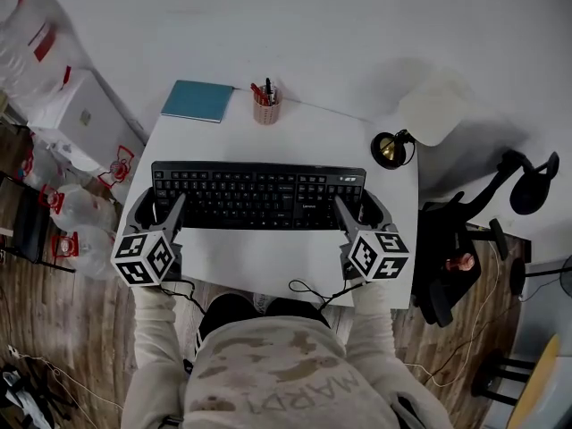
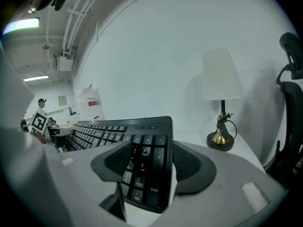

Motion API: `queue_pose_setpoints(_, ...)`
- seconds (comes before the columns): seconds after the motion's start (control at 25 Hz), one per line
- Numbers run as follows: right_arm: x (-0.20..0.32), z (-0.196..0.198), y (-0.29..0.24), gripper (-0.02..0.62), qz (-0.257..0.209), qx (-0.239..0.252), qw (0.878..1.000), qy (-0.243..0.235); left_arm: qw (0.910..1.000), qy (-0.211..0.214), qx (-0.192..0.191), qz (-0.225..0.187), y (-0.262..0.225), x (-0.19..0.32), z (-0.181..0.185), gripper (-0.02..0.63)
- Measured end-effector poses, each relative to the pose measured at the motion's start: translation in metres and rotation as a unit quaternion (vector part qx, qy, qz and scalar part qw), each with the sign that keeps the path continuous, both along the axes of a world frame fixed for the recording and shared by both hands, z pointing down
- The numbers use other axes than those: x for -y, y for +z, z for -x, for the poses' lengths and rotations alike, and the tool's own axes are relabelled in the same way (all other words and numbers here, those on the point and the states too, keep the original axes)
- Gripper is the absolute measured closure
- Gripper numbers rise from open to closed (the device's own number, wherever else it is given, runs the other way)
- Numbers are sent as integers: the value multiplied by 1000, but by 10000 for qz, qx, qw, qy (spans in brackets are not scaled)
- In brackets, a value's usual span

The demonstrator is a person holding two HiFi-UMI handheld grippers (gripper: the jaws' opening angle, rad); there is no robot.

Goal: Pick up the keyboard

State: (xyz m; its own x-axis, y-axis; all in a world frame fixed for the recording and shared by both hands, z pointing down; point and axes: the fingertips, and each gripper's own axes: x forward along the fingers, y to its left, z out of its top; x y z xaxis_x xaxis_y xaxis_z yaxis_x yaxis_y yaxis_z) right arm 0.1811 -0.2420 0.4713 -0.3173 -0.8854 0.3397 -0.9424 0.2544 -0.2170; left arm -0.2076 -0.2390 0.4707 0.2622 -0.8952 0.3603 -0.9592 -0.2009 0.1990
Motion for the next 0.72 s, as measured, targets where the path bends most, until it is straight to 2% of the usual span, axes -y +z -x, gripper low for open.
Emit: queue_pose_setpoints(0.72, -2, -8, -81, 310, -981, -74, 9951, 28, 9954, -39, -22, -962, -78, -1, -9, 275)
